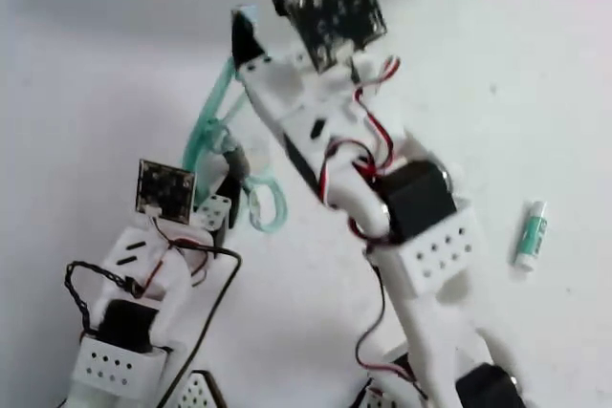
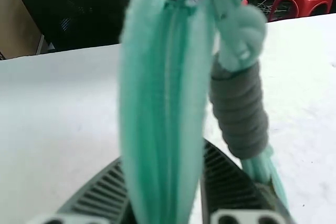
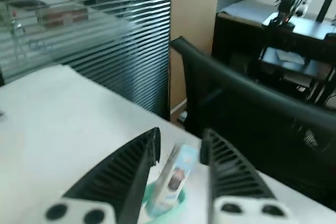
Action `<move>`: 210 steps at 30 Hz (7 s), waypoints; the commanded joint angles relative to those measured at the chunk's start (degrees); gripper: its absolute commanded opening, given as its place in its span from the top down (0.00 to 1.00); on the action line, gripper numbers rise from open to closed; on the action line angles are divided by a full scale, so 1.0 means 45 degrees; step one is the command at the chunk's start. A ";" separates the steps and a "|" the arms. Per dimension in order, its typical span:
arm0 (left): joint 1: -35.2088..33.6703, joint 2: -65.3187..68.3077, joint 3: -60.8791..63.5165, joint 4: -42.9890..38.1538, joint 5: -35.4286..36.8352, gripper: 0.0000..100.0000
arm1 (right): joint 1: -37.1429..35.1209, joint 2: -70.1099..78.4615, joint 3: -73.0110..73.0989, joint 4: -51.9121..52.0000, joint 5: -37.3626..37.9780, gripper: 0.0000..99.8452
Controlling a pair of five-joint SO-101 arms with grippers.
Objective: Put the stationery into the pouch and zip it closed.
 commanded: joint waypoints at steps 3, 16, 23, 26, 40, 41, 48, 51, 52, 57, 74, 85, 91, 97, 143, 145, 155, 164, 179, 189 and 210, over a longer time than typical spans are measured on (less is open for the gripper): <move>-0.0068 -0.0205 -0.0410 -0.0020 0.0059 0.86 | 0.0830 0.2647 -0.3087 -0.0459 0.0156 0.98; -0.0049 -0.0205 -0.0410 0.0000 0.0059 0.86 | 0.0987 0.8117 -0.9084 0.2256 0.0156 0.98; -0.0029 -0.0205 -0.0410 0.0000 0.0059 0.86 | 0.1026 0.8606 -1.0882 0.5578 0.0176 0.98; 0.0010 -0.0205 -0.0410 0.0000 0.0059 0.86 | 0.1084 0.8488 -1.0999 0.6457 0.0176 0.98; -0.0068 -0.0205 -0.0410 0.0000 0.0059 0.86 | -0.0381 0.6965 -1.4007 1.0833 0.0274 0.98; -0.0068 -0.0205 -0.0410 0.0000 0.0059 0.86 | -0.0049 0.6730 -1.4320 1.0969 0.0274 0.98; -0.0068 -0.0205 -0.0488 0.0078 0.0176 0.80 | 0.3761 0.4855 -1.3402 1.1223 0.0234 0.98; -0.0068 -0.0205 -0.0547 0.0137 0.0176 0.80 | 0.5617 0.3624 -1.1077 1.1223 0.0234 0.98; -0.0068 -0.0225 -0.0625 0.0313 0.0176 0.80 | 0.6339 0.3077 -1.0120 1.1223 0.0195 0.98; -0.0479 -0.0615 -0.2188 0.2422 0.0176 0.87 | 0.9817 0.0498 -0.4845 1.1145 0.0274 0.88; -0.0733 -0.4269 -0.0059 0.1973 0.0117 0.89 | 1.4525 0.1670 0.7306 0.4151 0.4063 0.81; -0.0283 -0.4269 0.0000 0.1954 0.0039 0.89 | 1.5228 0.6789 0.5197 0.1983 0.3966 0.81; 0.0322 -0.4269 0.0254 0.1817 -0.0762 0.89 | 1.5580 1.0305 0.1407 0.3741 0.3712 0.83; 0.0303 -0.4269 0.0274 0.1739 -0.0821 0.89 | 1.5580 1.2396 -0.0703 0.4484 0.4298 0.97; 0.0303 -0.4269 0.0274 0.1797 -0.0840 0.89 | 0.6359 -0.4523 0.1641 1.0618 0.2305 0.98; 0.0303 -0.4269 0.0274 0.1797 -0.0840 0.89 | 0.6300 -0.4640 0.1582 1.0266 0.1817 0.98; 0.0303 -0.4269 0.0274 0.1778 -0.0840 0.89 | 0.4484 -0.5499 0.1035 0.8039 0.0430 0.98; 0.0244 -0.4269 0.0274 0.1758 -0.0840 0.89 | 0.2120 -0.5324 0.1153 0.4288 0.0449 0.98; 0.0244 -0.4269 0.0274 0.1758 -0.0801 0.89 | 0.0068 0.0283 -0.2325 0.1885 0.0371 0.98; 0.0205 -0.4269 0.0293 0.1739 -0.0821 0.89 | 0.0088 0.3604 -0.4200 0.0303 -0.1954 0.98; 0.0205 -0.4269 0.0410 0.1543 -0.0821 0.89 | 0.0654 0.3136 -0.0137 -0.1319 -0.4161 0.98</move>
